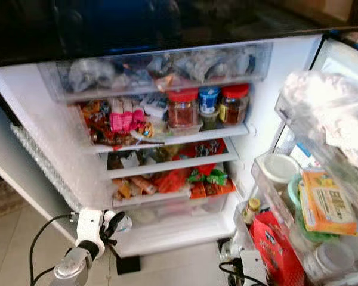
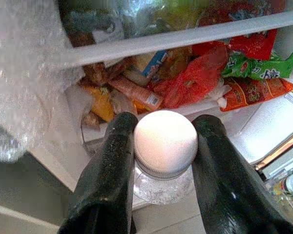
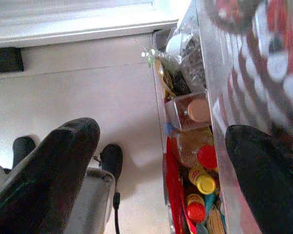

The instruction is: Restocking fridge

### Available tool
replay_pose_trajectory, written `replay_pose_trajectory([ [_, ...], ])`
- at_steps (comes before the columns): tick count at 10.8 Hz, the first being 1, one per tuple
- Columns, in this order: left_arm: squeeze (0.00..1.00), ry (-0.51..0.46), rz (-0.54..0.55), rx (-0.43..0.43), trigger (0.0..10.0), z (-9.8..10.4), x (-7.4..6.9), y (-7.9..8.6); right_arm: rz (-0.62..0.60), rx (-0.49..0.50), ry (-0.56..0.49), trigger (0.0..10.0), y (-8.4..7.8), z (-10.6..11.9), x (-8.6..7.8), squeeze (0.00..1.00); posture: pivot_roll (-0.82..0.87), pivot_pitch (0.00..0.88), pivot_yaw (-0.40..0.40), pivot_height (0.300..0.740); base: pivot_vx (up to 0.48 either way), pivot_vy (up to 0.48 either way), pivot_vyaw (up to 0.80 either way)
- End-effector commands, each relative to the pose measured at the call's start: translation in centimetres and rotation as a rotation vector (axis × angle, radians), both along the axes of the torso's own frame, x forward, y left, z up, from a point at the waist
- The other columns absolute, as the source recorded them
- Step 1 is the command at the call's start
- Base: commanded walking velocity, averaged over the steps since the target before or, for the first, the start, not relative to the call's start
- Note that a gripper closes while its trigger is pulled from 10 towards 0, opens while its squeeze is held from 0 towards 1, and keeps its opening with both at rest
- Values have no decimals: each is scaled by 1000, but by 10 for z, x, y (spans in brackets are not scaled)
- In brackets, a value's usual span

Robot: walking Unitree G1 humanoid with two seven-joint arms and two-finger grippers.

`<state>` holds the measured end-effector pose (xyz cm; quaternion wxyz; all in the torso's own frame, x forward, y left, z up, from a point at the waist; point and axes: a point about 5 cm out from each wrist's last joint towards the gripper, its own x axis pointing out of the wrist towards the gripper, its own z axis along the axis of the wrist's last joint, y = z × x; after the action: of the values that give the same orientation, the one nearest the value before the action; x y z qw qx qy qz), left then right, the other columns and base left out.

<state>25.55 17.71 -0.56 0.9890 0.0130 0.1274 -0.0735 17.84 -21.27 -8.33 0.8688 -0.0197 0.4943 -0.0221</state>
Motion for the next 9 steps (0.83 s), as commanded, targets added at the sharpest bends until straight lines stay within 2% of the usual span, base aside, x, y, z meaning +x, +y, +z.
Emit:
replay_pose_trajectory([
  [1, 0, -5, -1, 2, 10000, 3, 3, 2, -14, 9, 7, 10000, 0, -1, -1, 0, -89, 0, 17, 740, 311, 0, -700],
  [6, 0, -3, -17, 20, 10000, 3, 4, 1, -8, 16, -13, 10000, 1, 1, 2, 0, -89, 0, 18, 740, 316, 0, 0],
  [9, 0, -29, -60, 34, 10000, 7, 4, -3, 1, 25, -6, 10000, 3, 0, 1, 0, -85, 0, 19, 740, 0, 0, 0],
])
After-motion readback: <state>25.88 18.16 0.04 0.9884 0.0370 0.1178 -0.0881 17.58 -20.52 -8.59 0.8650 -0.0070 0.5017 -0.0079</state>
